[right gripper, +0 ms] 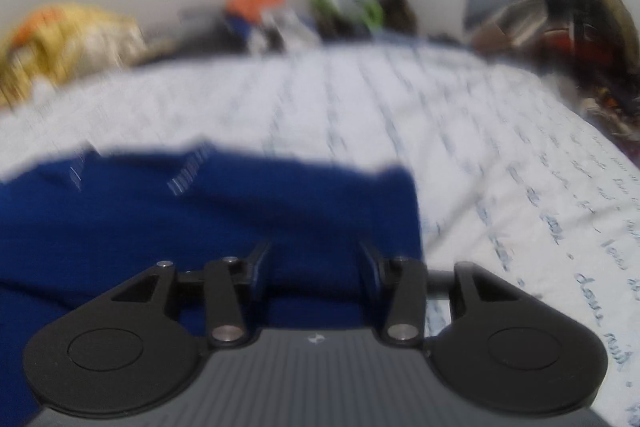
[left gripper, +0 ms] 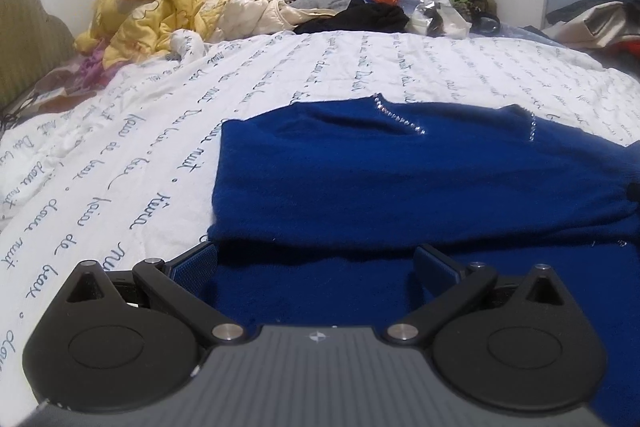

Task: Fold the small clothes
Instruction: 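Open both tools and lift them off the folded sweater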

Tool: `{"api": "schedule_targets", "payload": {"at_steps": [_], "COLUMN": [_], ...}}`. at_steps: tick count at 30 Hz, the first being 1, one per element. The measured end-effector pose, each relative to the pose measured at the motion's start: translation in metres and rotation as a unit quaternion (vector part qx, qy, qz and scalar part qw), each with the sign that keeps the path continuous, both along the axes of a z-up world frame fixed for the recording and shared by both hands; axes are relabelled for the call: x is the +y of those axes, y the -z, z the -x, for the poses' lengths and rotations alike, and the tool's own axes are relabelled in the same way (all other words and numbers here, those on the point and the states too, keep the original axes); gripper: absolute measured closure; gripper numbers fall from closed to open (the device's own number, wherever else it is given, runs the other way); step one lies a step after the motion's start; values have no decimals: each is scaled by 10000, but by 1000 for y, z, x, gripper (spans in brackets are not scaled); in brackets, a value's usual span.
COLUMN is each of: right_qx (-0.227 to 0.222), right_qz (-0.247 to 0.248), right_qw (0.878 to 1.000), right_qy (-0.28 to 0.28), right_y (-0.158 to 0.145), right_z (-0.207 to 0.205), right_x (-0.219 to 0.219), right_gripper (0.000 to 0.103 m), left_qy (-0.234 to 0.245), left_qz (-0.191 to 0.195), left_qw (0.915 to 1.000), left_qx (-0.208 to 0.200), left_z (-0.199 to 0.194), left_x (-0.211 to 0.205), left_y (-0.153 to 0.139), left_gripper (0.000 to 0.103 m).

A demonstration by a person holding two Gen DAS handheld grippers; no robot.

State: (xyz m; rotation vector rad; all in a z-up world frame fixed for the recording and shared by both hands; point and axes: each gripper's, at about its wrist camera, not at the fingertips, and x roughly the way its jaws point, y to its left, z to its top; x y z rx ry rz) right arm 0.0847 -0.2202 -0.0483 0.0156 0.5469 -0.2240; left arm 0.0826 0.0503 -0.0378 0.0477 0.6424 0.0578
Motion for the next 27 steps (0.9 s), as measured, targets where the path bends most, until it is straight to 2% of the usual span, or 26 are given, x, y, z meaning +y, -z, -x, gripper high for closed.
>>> {"api": "schedule_targets", "payload": {"at_steps": [5,9,12,16,18,25,27], "right_qx": [-302,-219,-43,54,61,57,83], "right_qz": [-477,-431,-398,-249,-151,-203,-178], "right_qw": [9984,9984,9986,9992,9993,9991,9990], "right_qy": [-87,-279,-359,-308,-342,-370,-405], "right_y": [-7,-3,5,15,18,21,21], "right_z": [23,41,53,64,67,68,68], "right_x": [-2,10,20,28,30,27,28], "right_gripper": [44,39,27,27,19,15,9], "left_qy": [-23,-17,3,40,47,63,61], "left_qz": [-16,10,-16,3,29,175,230], "left_qw": [10000,10000,10000,9999,10000,9998,9997], "left_qx": [73,82,81,103,64,-51,-51], "left_z": [0,3,6,12,15,19,19], "left_x": [1,2,1,2,3,5,6], "left_y": [5,6,7,10,13,16,16], "left_gripper": [0,0,0,0,0,0,0]}}
